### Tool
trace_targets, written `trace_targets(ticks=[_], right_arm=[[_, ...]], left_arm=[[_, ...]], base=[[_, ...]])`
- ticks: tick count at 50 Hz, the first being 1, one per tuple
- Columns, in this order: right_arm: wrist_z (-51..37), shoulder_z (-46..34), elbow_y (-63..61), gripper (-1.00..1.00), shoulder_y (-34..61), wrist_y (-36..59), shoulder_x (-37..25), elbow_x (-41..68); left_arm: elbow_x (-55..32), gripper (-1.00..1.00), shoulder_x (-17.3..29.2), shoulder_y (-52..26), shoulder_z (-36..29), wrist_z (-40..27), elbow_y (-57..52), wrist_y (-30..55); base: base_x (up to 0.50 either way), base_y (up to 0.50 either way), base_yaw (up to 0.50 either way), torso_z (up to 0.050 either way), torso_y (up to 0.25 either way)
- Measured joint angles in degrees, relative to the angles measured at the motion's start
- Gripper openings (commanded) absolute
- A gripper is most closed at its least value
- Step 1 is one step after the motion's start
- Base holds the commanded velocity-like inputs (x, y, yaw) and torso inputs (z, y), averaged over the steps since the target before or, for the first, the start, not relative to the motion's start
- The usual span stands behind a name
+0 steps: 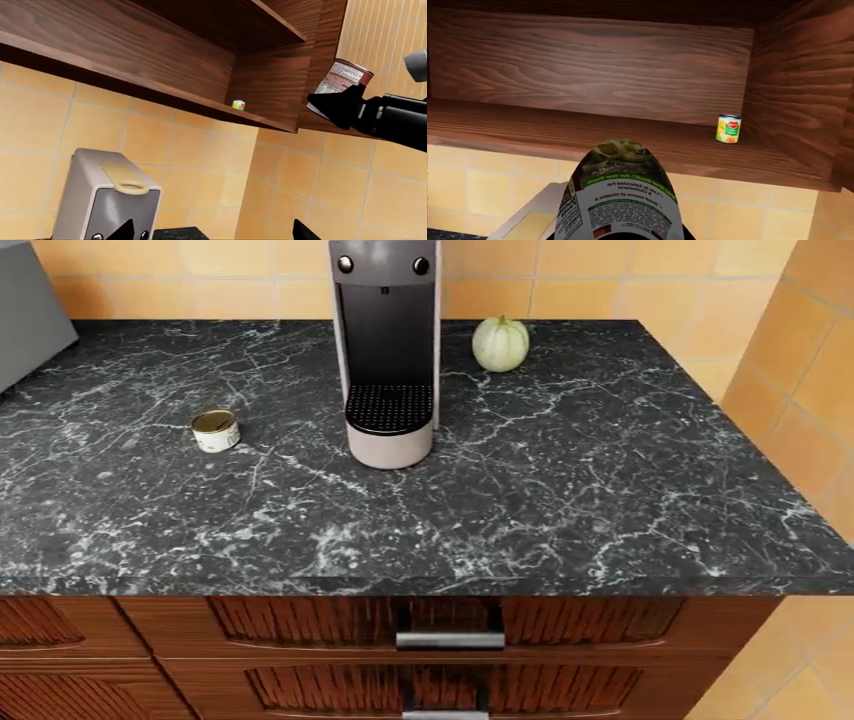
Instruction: Pick the cans from the counter and place them in their designated side in the cabinet.
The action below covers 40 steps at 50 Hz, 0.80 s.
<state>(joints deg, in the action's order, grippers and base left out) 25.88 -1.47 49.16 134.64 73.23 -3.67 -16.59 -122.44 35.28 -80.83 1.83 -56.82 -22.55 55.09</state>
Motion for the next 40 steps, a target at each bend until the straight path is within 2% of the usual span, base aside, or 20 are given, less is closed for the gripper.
trace_targets(ticks=[40], right_arm=[[0.1,0.1,0.0,-1.0,0.0,0.0,0.1,0.2]], left_arm=[[2.7,1.0,1.2,0.5,0.4,2.6,-0.3,0.4]], base=[[0.0,0.0,0.0,0.049,0.0]])
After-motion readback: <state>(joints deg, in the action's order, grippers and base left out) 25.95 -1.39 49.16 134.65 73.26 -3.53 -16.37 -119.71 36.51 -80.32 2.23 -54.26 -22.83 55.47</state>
